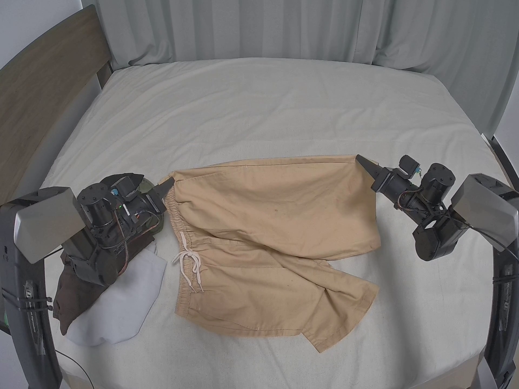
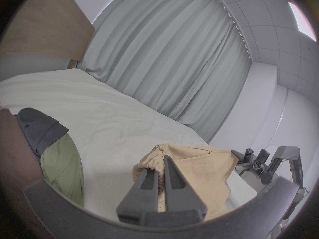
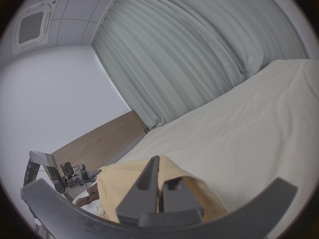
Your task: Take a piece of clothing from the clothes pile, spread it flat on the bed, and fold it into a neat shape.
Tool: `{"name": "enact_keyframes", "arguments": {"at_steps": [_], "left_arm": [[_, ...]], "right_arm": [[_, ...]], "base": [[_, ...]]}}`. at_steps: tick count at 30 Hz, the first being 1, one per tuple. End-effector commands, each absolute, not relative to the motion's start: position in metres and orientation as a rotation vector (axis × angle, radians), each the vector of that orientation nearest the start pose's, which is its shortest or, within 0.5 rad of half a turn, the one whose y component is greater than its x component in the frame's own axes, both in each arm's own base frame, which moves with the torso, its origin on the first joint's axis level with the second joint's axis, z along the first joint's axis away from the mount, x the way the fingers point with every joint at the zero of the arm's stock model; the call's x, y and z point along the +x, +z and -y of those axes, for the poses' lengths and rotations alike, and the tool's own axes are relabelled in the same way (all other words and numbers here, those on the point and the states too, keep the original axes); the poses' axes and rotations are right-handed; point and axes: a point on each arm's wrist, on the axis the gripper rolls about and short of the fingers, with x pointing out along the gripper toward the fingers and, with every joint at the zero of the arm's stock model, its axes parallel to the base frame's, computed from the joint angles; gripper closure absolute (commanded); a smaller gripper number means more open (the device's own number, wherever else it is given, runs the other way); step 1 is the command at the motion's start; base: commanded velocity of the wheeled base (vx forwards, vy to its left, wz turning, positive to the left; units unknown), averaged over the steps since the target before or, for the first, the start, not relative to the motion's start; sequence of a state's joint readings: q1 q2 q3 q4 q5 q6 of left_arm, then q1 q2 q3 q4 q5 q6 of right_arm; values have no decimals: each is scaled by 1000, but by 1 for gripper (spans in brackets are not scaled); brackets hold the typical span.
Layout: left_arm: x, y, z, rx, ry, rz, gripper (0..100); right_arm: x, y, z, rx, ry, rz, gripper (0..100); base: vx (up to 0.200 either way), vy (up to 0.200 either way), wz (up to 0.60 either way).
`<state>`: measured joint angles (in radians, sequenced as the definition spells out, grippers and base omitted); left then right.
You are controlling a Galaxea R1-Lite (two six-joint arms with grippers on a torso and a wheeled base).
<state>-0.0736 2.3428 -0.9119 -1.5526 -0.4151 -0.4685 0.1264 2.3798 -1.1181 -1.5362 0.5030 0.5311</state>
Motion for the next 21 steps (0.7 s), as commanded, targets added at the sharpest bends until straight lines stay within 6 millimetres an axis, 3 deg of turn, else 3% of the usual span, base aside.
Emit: {"name": "enact_keyframes", "arguments": {"at_steps": [1, 21], "left_arm": [[415, 56, 39, -470, -491, 5, 100], [426, 52, 41, -484, -492, 20, 100]], "right_arm": [[441, 82, -67, 460, 678, 90, 100], [462, 81, -69, 454, 682, 119, 100]], "base": [[0, 0, 0], [0, 0, 0]]}}
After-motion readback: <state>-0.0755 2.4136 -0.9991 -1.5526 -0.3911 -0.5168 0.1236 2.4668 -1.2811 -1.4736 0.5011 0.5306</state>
